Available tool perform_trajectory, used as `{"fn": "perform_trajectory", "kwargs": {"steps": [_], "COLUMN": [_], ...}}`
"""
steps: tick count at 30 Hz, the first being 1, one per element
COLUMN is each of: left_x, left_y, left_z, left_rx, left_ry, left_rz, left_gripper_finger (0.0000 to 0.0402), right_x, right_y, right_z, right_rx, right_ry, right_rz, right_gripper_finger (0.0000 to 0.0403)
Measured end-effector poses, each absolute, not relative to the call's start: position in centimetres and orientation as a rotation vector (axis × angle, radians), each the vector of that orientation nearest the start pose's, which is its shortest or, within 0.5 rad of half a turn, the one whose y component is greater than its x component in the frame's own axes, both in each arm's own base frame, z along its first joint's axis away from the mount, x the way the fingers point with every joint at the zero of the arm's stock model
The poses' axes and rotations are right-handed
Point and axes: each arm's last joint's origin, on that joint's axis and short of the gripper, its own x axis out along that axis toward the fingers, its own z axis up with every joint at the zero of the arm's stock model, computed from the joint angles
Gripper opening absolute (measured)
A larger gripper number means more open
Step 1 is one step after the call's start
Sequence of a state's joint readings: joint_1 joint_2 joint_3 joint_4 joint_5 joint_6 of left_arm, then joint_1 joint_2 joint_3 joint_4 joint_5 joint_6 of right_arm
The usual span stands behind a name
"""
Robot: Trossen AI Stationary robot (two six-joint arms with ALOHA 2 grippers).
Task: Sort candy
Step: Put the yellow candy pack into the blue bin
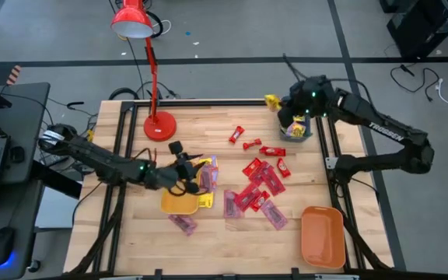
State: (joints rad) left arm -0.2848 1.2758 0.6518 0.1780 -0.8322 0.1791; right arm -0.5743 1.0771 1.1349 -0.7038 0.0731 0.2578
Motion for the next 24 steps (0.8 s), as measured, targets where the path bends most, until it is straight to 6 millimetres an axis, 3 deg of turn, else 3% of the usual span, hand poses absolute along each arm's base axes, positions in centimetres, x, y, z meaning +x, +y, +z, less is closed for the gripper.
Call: {"fn": "perform_trajectory", "kwargs": {"steps": [12,24], "left_x": [26.0,25.1], "left_y": [1.3,6.4], "left_z": [22.3,22.3], "left_rx": [0.396,0.375], "left_ry": [0.505,0.568], "left_rz": [0.547,0.579], "left_gripper_finger": [0.0129,0.0129], "right_x": [14.1,10.5], "right_y": [-16.2,-18.2], "right_z": [32.7,28.5], "right_rx": [0.547,0.815], "right_ry": [0.561,0.551], "right_rz": [-0.759,-0.774], "right_gripper_finger": [0.0000,0.0000]}}
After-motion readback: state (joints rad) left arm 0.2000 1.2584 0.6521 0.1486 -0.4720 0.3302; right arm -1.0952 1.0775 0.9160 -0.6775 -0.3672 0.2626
